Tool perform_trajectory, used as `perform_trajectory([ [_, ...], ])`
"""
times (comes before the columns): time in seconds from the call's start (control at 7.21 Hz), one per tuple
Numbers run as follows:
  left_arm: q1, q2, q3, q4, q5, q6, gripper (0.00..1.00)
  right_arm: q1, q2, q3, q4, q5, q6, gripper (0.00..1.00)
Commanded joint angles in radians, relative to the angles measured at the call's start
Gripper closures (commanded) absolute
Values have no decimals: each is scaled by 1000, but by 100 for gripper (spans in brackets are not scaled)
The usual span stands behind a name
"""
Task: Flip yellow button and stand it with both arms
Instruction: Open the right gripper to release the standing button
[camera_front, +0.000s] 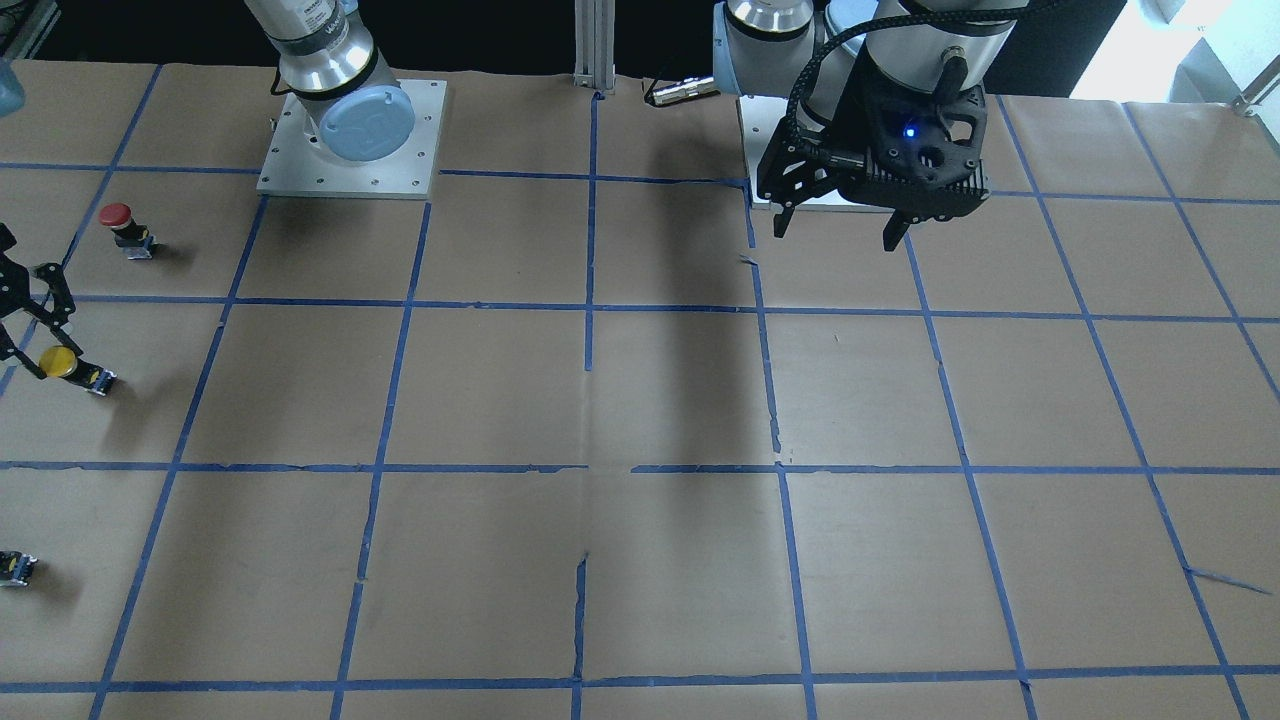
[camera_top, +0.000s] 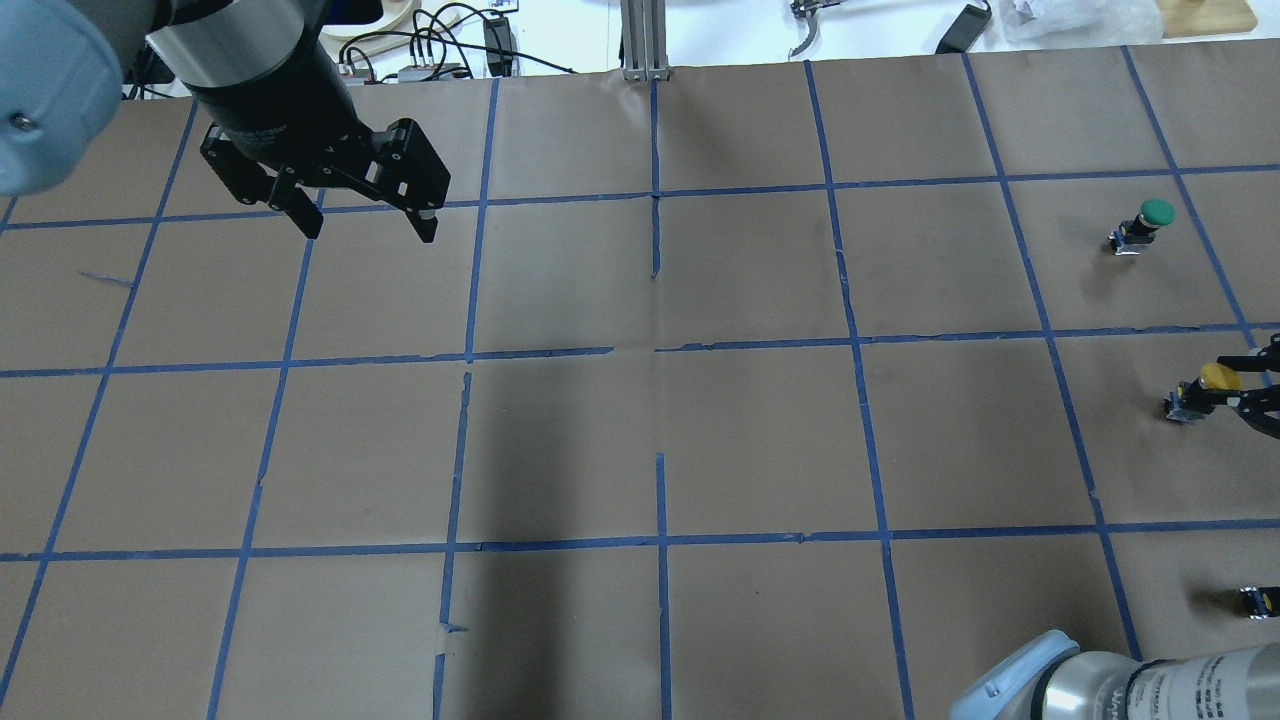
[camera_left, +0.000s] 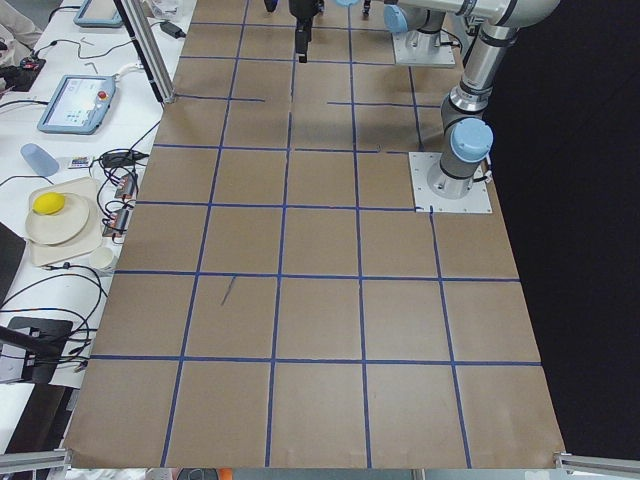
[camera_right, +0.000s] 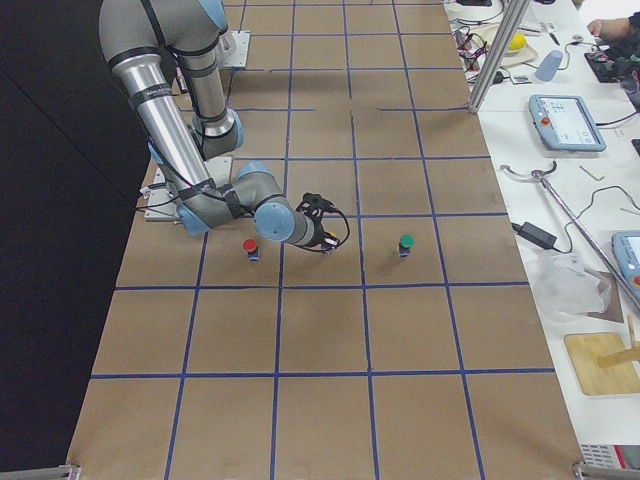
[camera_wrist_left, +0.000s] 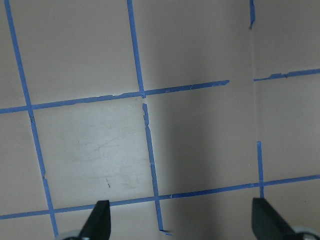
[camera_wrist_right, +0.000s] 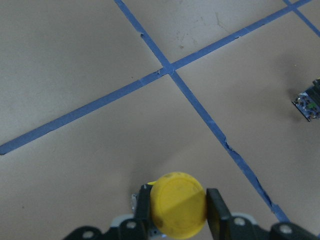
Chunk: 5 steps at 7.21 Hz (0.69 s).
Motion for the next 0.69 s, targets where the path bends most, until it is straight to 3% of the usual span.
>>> perform_trajectory([
  [0.0, 1, 0, 0, 1, 0, 1, 0, 0, 11, -3, -2, 4, 1, 68],
  [0.14, 0, 3, 2, 1, 0, 1, 0, 0, 4, -4, -3, 14, 12, 13],
  [0.28, 0, 8, 0, -2, 3, 5, 0, 0, 3, -7, -2, 29, 16, 1],
  [0.55, 3, 9, 0, -2, 3, 6, 0, -2, -7, -7, 0, 25, 59, 1],
])
